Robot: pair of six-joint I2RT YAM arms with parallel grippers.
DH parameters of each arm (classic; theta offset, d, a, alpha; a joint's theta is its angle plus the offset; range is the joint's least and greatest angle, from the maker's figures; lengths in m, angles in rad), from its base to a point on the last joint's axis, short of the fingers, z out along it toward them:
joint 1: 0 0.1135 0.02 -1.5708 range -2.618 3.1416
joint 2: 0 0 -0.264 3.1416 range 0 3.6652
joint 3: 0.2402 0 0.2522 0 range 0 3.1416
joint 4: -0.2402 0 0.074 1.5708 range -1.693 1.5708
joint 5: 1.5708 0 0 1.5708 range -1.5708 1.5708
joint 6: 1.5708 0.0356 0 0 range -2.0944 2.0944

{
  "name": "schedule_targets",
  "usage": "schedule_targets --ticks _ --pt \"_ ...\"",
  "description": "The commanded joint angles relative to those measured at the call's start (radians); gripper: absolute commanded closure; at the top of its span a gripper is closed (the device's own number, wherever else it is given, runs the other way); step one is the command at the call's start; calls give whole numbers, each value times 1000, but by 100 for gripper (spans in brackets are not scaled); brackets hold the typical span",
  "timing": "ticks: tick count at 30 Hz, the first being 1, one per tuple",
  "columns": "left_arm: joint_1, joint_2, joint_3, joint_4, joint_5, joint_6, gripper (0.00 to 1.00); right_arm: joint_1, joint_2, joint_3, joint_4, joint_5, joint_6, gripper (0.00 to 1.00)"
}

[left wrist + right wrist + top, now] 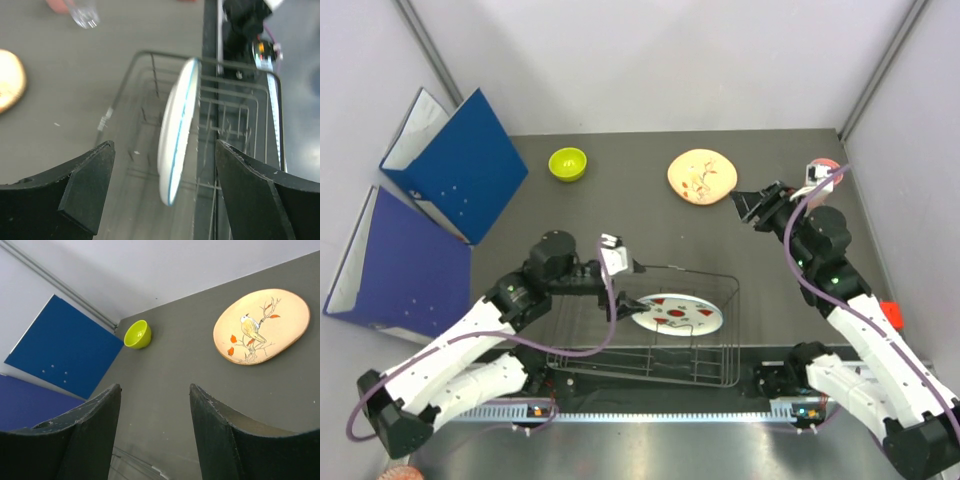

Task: Unload the mixed dishes from the dish rack
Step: Pick up the plate from the dish rack.

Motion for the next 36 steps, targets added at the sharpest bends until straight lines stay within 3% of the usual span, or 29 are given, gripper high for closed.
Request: schedule_targets --ticks 1,8,13,20,28,30,31,36 --pt "-92 52 -21 -32 -104 87 15 13 -39 -10 18 -4 -11 43" --pt "-135 178 -42 43 -173 127 16 11 -48 -45 24 -12 -10 43" --pt "-136 259 -62 92 -150 127 31 11 -56 -65 23 -15 -19 43" --pt "-139 286 -114 176 -187 115 37 13 -66 -86 20 -13 -31 43" --pt "-159 336 -120 213 -212 87 63 13 -65 -120 43 -15 -19 43" --pt "-161 332 -108 199 -238 82 72 14 -68 -122 43 -15 -19 43" --pt "-162 324 -103 192 -247 84 81 13 -68 -125 44 -15 -19 43" --pt "-161 286 -73 152 -279 101 100 13 -60 -134 55 -12 -20 44"
